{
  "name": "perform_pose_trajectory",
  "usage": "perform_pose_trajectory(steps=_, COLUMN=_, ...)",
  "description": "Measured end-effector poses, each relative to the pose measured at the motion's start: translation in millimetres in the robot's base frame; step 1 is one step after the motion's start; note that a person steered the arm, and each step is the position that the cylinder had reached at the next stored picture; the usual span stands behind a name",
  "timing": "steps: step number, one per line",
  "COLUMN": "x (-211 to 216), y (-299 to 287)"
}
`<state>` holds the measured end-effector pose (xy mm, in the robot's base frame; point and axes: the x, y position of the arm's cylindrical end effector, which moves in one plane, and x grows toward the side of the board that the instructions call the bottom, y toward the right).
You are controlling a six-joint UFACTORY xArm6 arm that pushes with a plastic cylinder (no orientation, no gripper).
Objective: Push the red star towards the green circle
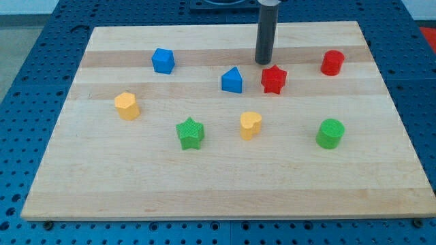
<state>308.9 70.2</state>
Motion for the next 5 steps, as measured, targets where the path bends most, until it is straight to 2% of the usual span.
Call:
perform_pose_trajectory(steps=2, x=38, y=5)
perform_pose_trajectory(steps=4, x=48, y=20)
perform_pose_trajectory(steps=5, x=81, y=37)
